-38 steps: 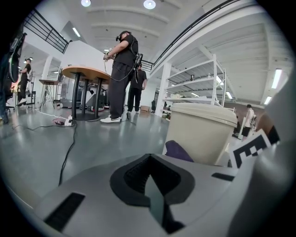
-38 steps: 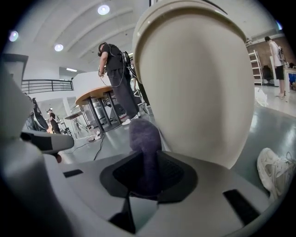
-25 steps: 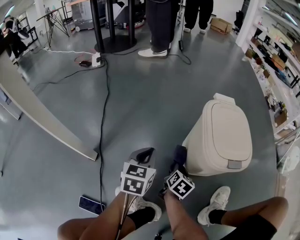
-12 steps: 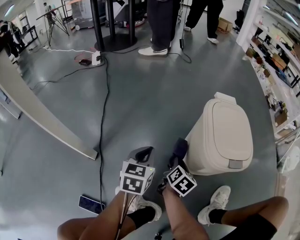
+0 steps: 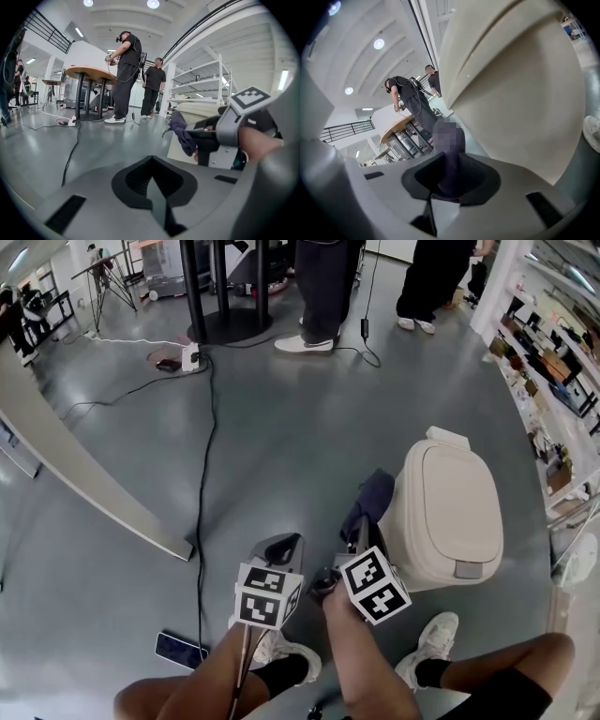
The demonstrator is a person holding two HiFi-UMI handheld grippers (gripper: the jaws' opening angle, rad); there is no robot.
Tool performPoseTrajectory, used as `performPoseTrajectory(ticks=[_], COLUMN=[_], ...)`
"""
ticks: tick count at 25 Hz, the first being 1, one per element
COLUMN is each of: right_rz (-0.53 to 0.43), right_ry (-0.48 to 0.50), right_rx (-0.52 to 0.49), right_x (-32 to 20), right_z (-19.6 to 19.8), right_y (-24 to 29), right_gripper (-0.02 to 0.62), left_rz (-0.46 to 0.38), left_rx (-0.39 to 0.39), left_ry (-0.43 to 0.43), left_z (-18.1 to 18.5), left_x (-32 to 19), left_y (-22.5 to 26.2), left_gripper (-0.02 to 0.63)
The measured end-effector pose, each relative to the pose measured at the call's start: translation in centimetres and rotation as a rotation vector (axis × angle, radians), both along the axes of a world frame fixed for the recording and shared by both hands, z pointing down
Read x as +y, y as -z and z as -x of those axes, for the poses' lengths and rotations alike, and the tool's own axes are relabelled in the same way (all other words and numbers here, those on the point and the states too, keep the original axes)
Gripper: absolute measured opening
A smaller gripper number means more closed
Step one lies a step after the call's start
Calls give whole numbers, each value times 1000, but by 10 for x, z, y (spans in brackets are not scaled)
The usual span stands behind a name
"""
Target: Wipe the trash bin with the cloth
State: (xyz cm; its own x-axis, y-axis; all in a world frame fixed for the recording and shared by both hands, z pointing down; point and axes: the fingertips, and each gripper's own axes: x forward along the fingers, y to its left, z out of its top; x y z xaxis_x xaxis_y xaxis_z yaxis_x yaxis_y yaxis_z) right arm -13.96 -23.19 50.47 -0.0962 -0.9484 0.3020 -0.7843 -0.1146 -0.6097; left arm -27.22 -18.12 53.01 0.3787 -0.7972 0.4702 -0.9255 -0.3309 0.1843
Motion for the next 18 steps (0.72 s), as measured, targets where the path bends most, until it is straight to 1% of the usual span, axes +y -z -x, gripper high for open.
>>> performPoseTrajectory(ticks=[5, 8, 18], right_rz=[9, 22, 109], right_ry=[-39, -48, -57], right_rx=[-33, -14, 59], right_x=[-1, -2, 4], right_z=[-5, -10, -17], right_y=[0, -6, -43], right_gripper=[98, 98, 98], left_rz=[0, -4, -6], left_rx=[4, 2, -11], left_ry=[4, 3, -6], left_z=[2, 1, -1], left_x=[0, -1, -2], left_y=[1, 1, -1], left_gripper=[-2, -2, -2])
